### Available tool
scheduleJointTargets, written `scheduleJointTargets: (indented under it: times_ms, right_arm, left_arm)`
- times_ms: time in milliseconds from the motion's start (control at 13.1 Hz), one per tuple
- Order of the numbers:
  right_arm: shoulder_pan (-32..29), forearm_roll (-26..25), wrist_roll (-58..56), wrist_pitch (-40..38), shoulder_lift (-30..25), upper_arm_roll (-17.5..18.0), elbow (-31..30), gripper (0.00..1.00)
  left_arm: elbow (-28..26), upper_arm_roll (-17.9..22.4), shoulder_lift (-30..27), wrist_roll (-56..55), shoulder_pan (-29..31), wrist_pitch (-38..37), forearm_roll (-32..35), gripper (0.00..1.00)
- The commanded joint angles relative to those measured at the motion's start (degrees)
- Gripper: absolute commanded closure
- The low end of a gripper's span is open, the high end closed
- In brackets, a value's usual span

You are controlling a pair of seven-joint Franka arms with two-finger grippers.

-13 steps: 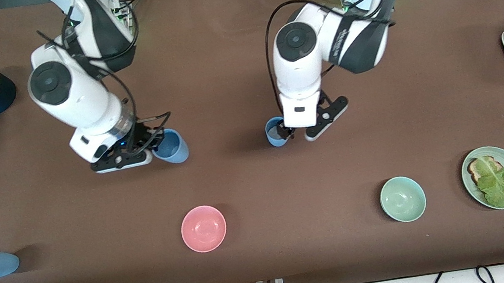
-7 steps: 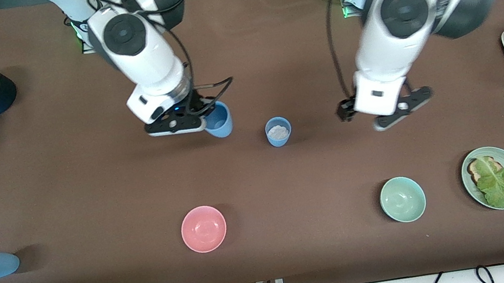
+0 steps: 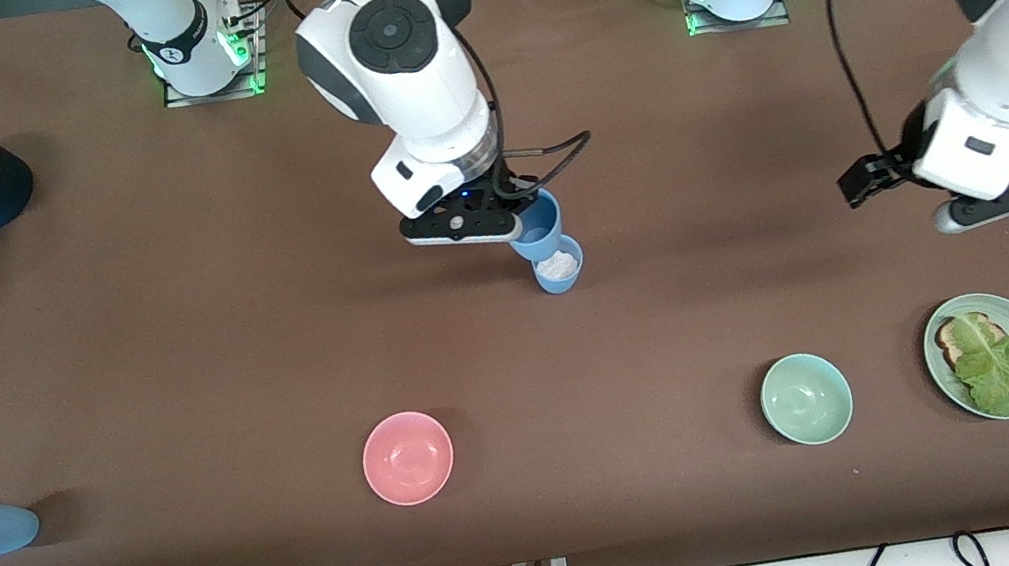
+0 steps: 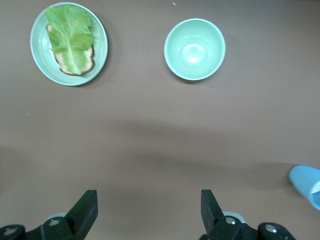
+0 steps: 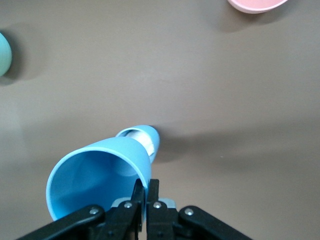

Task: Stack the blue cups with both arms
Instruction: 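Lower the held blue cup into the tissue cup with the right gripper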

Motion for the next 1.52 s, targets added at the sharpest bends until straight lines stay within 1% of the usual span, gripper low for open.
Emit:
scheduleJointTargets:
  times_ms: [0,152,228,304,533,761,990,1218,1446]
  right_arm:
    - [2.6,0.2,3.0,-1.8,5.3,-1.2,7.7,1.0]
    - [3.4,-0.9,4.1,-1.4,6.1,-1.4,7.2,1.0]
    - [3.4,-2.6,4.1,-1.4,5.9,-1.2,6.3,1.0]
    - [3.1,-3.2,4.1,-1.4,5.5,-1.0,4.8,1.0]
    - [2.9,-3.6,4.2,0.7,4.8,-0.9,1.6,1.0]
    - [3.3,-4.3,4.1,2.0,5.2,-1.0,1.3,1.0]
    - [3.5,-4.4,4.1,5.0,6.3,-1.3,1.5,1.0]
    - [3.5,-4.5,4.3,6.0,7.3,-1.4,1.3,1.0]
    - [3.5,-4.7,4.4,6.2,7.2,-1.3,0.7,1.0]
  left_arm:
    - [-1.1,-0.9,-1.8,9.4,4.8,-0.7,-1.2,0.08]
    - [-1.1,-0.8,-2.0,12.0,6.2,-1.0,-1.8,0.08]
    - [-1.3,-0.8,-2.1,13.0,6.5,-1.1,-1.8,0.08]
    - [-1.6,-0.9,-2.2,14.1,7.6,-1.1,-1.8,0.08]
    - [-1.9,-0.9,-2.3,18.6,9.0,-1.0,-1.8,0.08]
    - [-1.9,-0.9,-2.2,20.7,9.9,-1.1,-1.8,0.08]
    - [-1.7,-0.8,-2.2,23.0,10.0,-1.9,-1.8,0.08]
    - [-1.0,-0.7,-2.3,24.4,10.9,-3.0,-1.8,0.08]
    - [-1.3,-0.7,-4.4,24.1,10.6,-3.4,-1.8,0.08]
